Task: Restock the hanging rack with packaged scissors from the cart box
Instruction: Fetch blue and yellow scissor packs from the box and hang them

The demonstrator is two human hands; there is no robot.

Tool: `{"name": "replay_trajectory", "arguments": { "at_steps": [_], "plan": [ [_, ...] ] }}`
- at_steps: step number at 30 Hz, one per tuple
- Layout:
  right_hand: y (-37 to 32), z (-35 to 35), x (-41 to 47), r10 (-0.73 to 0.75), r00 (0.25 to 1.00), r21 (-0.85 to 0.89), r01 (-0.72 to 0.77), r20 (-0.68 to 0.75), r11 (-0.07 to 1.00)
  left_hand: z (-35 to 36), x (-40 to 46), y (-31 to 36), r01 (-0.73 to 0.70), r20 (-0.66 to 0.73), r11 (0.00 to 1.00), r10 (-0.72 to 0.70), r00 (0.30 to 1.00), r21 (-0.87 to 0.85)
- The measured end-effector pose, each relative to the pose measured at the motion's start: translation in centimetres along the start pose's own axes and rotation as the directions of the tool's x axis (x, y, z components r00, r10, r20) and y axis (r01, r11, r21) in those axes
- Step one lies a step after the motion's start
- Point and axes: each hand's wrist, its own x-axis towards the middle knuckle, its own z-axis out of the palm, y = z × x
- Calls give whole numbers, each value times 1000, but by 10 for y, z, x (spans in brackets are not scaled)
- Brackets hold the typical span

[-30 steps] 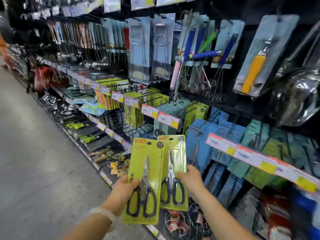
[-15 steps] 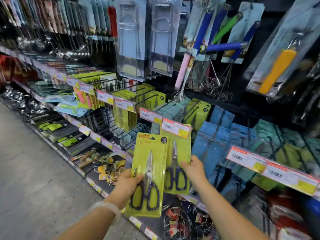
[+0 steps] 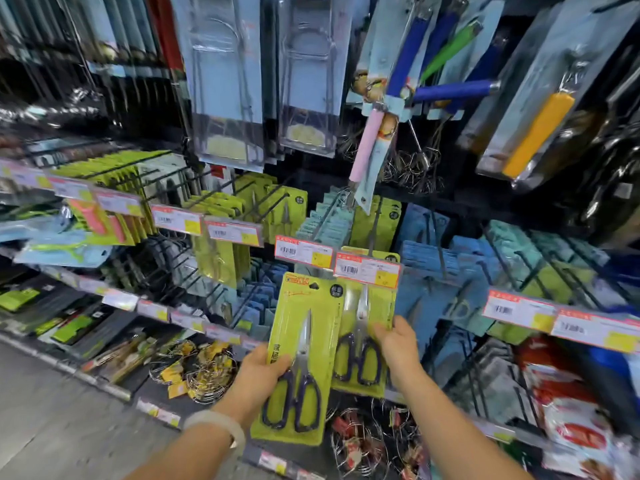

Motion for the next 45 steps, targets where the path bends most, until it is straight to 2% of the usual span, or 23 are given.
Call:
{"name": "replay_trajectory", "arguments": {
  "at_steps": [5, 8, 10, 12, 14, 18, 24, 28, 33, 37, 41, 45],
  "plan": [
    [-1, 9, 17, 97, 995, -173, -92, 22, 981, -9, 9, -3, 4, 52, 1000, -3, 999, -14],
    [4, 11, 9, 116, 993, -241, -109, 17, 964, -9, 17, -6, 2, 85, 999, -6, 996, 44],
    [8, 10, -8, 120, 985, -168, -98, 127, 981, -4, 22, -6, 5, 94, 999, -9, 995, 47],
    [12, 13, -31, 181, 925, -47, -175, 335, 983, 3, 29, -10, 14, 116, 999, -19, 993, 44],
    [19, 17, -45, 131, 909, -78, -108, 397, 991, 10, 35, -13, 10, 138, 999, -17, 990, 50],
    [22, 15, -44, 9, 977, -83, 9, 211, 997, 29, 38, -5, -55, 126, 998, 50, 991, 32],
    [-6, 0, -28, -120, 990, -82, 127, 80, 989, 47, 46, 30, -189, 98, 981, 185, 978, 35],
    [-10, -1, -18, -85, 995, -38, 87, 53, 996, 51, 53, 39, -200, 115, 979, 196, 974, 27],
    [4, 5, -15, -39, 998, -75, 43, 56, 996, 52, 61, 25, -159, 142, 985, 148, 979, 68],
    [5, 10, -5, -27, 999, -101, 28, 17, 994, 55, 69, 26, -178, 120, 982, 169, 978, 67],
    [7, 11, 3, 13, 1000, -275, -12, 4, 961, 63, 83, 24, -151, 125, 956, 123, 985, 250],
    [25, 0, 6, 84, 996, -367, -85, -17, 926, 76, 80, 15, -147, 114, 902, 109, 987, 406]
  ]
}}
